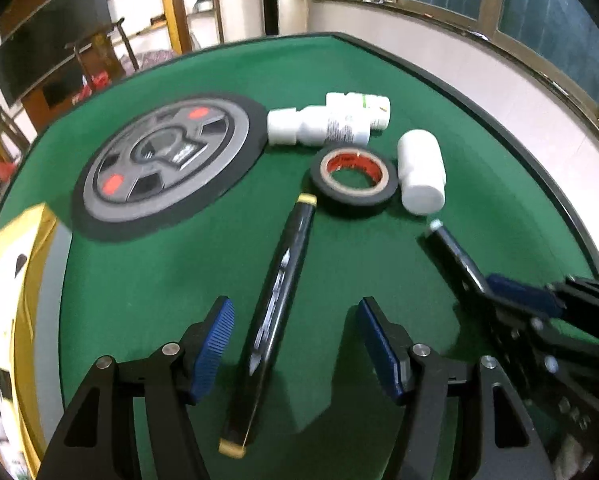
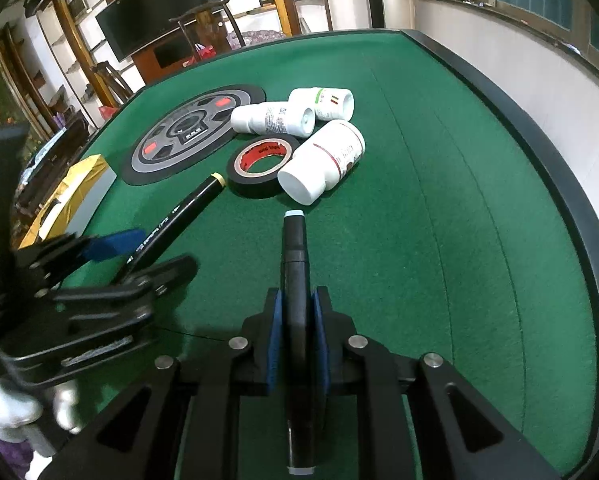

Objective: Organize rigid objects
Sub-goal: 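Grasp the yellow-ended black marker with the left tool while the right tool holds its marker, then carry both markers into the tray and open both tools, then move both tools back toward the remaining bottles and black tape, then grasp the black tape roll with the left tool while the right tool grasps the red-label bottle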

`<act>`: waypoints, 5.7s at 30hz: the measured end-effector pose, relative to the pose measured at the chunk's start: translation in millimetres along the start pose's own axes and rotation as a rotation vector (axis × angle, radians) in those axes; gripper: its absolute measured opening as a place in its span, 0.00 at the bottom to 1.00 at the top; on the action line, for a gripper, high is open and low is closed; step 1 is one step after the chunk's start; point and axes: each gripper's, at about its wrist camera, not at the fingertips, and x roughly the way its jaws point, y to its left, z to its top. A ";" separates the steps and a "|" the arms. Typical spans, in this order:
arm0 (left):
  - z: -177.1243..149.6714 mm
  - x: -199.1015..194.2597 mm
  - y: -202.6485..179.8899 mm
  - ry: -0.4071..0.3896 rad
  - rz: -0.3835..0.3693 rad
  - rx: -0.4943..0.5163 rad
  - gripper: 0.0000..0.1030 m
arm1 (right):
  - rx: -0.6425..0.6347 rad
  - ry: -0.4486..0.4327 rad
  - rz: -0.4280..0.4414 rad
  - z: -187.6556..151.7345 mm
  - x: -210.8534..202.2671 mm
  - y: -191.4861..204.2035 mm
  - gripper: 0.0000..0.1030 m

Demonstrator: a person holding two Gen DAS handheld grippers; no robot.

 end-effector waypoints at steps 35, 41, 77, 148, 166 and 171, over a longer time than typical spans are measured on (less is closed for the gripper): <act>-67.9 -108.9 65.4 -0.163 -0.269 -0.163 0.14 | -0.109 -0.005 -0.042 -4.9 -11.2 58.0 0.14; -93.8 -160.9 109.2 -0.256 -0.300 -0.247 0.14 | -0.176 -0.054 0.048 1.6 -40.7 105.7 0.14; -149.8 -158.5 255.3 -0.223 0.000 -0.490 0.14 | -0.336 0.043 0.312 9.1 -23.5 266.2 0.14; -101.4 -168.9 144.7 -0.204 0.013 -0.372 0.64 | -0.230 -0.363 -0.184 54.6 -54.9 126.2 0.77; 4.0 -80.3 45.2 -0.126 -0.079 -0.156 0.64 | 0.328 -0.301 0.005 93.5 4.2 -72.8 0.86; 35.2 -28.1 25.4 -0.083 -0.093 -0.121 0.64 | 0.387 -0.268 0.037 85.5 10.0 -91.2 0.86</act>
